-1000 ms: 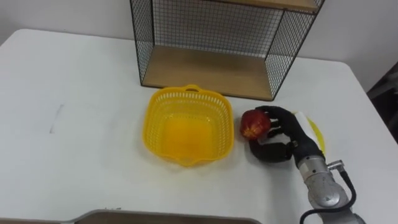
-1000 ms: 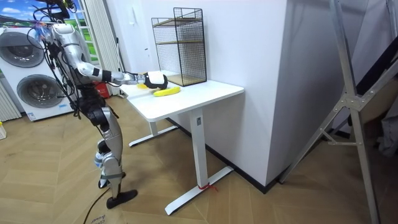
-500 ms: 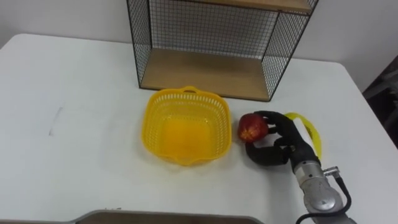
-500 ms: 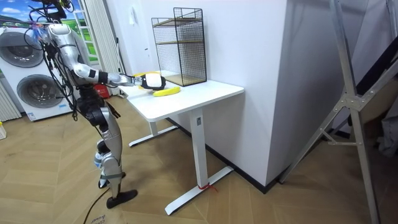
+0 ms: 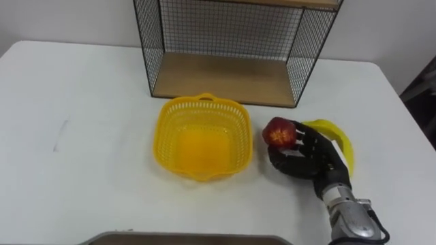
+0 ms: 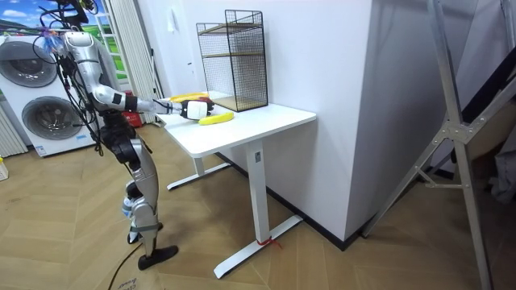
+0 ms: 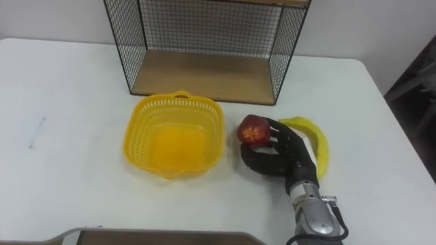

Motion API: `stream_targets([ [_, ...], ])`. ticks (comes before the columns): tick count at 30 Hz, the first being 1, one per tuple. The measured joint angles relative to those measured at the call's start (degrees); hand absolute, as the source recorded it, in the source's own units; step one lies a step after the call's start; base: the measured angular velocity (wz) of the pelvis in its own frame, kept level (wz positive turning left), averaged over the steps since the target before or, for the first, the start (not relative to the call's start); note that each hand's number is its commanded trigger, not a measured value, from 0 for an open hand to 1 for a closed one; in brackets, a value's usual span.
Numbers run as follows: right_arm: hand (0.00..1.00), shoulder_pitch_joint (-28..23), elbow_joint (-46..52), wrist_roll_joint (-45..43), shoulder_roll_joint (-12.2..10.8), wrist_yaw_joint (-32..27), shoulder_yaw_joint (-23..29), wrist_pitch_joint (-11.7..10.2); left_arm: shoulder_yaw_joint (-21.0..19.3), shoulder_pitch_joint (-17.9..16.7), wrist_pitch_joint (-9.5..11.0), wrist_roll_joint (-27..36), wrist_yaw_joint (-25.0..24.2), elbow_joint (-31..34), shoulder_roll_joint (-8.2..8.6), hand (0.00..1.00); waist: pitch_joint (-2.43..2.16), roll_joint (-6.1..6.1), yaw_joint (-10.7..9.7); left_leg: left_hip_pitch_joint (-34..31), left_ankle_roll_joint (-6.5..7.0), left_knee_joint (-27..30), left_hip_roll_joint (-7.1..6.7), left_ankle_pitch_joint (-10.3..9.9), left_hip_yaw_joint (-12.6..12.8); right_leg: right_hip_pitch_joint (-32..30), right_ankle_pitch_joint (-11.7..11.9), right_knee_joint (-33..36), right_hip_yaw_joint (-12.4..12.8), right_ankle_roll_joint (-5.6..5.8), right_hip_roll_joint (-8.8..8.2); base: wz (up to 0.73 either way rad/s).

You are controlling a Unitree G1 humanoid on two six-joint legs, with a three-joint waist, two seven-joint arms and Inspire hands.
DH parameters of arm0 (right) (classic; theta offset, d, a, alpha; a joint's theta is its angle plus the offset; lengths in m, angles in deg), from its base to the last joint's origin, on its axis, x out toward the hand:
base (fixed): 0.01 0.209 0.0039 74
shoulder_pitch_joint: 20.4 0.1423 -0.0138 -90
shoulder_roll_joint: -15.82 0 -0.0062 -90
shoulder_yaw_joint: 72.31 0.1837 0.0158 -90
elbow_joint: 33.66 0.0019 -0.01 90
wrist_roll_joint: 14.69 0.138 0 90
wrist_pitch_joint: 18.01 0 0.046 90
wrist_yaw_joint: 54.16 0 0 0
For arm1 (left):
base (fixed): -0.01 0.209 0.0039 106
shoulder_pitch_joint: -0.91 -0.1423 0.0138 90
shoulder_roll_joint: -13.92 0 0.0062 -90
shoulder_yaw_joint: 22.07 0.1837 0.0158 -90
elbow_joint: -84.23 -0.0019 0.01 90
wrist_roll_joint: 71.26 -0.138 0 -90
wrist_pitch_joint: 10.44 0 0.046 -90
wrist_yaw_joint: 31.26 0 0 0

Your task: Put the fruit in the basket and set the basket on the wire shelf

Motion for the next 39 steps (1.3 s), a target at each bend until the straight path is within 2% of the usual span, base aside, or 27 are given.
stream_targets([
  [1, 1.0, 0.0, 0.27, 0.57, -0.01, 0.0, 0.0, 0.01, 0.0, -0.02, 0.0, -0.03, 0.0, -0.01, 0.03, 0.0, -0.03, 0.15, 0.01, 0.0, 0.0, 0.0, -0.01, 0.0, 0.05, -0.01, 0.0, 0.0, 0.0, 0.0, -0.01, 0.0],
  [3, 1.0, -0.06, 1.95, 1.97, -0.06, -0.05, 0.03, 0.02, 0.0, -0.28, 0.0, -0.05, -0.01, -0.09, 0.16, 0.0, 0.24, 0.99, -0.05, -0.07, 0.01, 0.02, -0.03, 0.01, 0.18, -0.15, 0.0, 0.01, 0.08, 0.0, -0.04, 0.0],
  [7, 1.0, -0.1, 3.94, 2.14, -0.14, -0.14, -0.02, 0.02, 0.0, -0.33, 0.01, -0.06, -0.1, -1.12, 0.24, 0.0, 0.11, 1.27, 0.06, -0.25, 0.0, 0.1, 0.0, 0.03, 0.28, -0.37, 0.0, 0.09, 0.04, 0.0, -0.04, -0.01],
  [15, 1.0, -0.01, 9.02, -2.06, -0.09, -0.05, -1.27, 0.02, 1.43, 0.8, 0.01, 0.52, -0.11, -3.02, -0.11, 0.0, -0.02, -0.1, 0.25, -0.82, 0.01, 0.79, -0.04, 0.03, 0.16, -0.86, 0.01, 0.12, -0.19, 0.01, -0.15, 0.0],
  [19, 1.0, 0.05, 14.7, -3.26, 0.08, 0.91, -2.08, 0.9, 1.6, 1.13, 0.03, 0.48, -0.19, -2.79, -0.16, 0.0, 0.08, -0.05, 0.52, -1.16, 0.01, 0.82, -0.01, 0.04, 0.24, -1.6, 0.0, 0.81, -0.07, 0.01, -0.13, -0.02],
  [25, 1.0, 2.22, 19.76, -12.42, 0.1, 5.82, -3.01, 0.87, 2.12, 2.3, 0.0, 0.17, -0.56, -2.64, -0.28, 0.0, 0.13, -0.81, 0.78, -1.5, 0.02, 0.85, 0.0, 0.05, 0.32, -1.83, 0.01, 0.89, 0.29, 0.01, -0.07, -0.01],
  [28, 1.0, 3.34, 20.14, -19.54, 0.32, 8.09, -5.3, 1.05, 2.14, 2.72, 0.0, 0.13, -1.53, -2.65, -0.74, 0.0, -0.1, -1.42, 1.46, -1.89, 0.02, 0.87, 0.05, 0.04, 0.66, -2.39, 0.08, 0.89, 0.87, 0.0, 0.08, -0.07],
  [30, 1.0, 4.54, 20.19, -21.98, 0.36, 9.33, -6.85, 1.41, 2.34, 3.49, 0.03, 0.52, -2.45, -2.55, -1.45, 0.0, 0.29, -1.84, 2.26, -1.93, 0.02, 0.98, 0.12, 0.05, 0.71, -2.58, 0.26, 0.85, 0.91, -0.03, 0.19, -0.03],
  [33, 0.99, 5.51, 20.2, -23.55, 0.74, 11.26, -8.99, 1.72, 2.79, 3.55, 0.03, 0.6, -3.84, -2.4, -2.24, 0.0, 0.22, -2.19, 2.63, -1.96, 0.02, 0.96, 0.12, 0.05, 0.51, -2.51, 0.27, 0.77, 0.64, -0.03, 0.19, 0.02],
  [34, 0.24, 5.74, 20.2, -23.7, 0.88, 11.41, -9.45, 1.93, 2.79, 3.6, 0.03, 0.61, -4.1, -2.38, -2.35, 0.0, 0.23, -2.2, 2.91, -1.94, 0.02, 0.94, 0.12, 0.05, 0.53, -2.5, 0.27, 0.77, 0.63, -0.03, 0.18, 0.0],
  [35, 0.0, 5.94, 20.2, -24.07, 1.12, 11.88, -9.82, 2.16, 2.79, 3.84, 0.02, 0.66, -4.66, -2.29, -2.43, 0.0, 0.23, -2.21, 3.43, -1.92, 0.02, 0.92, 0.12, 0.05, 0.63, -2.51, 0.27, 0.73, 0.69, -0.03, 0.17, 0.0],
  [39, 0.0, 5.98, 20.19, -24.97, 1.44, 12.54, -10.26, 2.7, 2.8, 4.17, 0.01, 1.14, -5.41, -2.17, -2.47, 0.0, 0.36, -2.04, 4.28, -1.93, 0.02, 0.85, 0.12, 0.05, 0.62, -2.51, 0.27, 0.71, 0.61, -0.03, 0.15, 0.0],
])
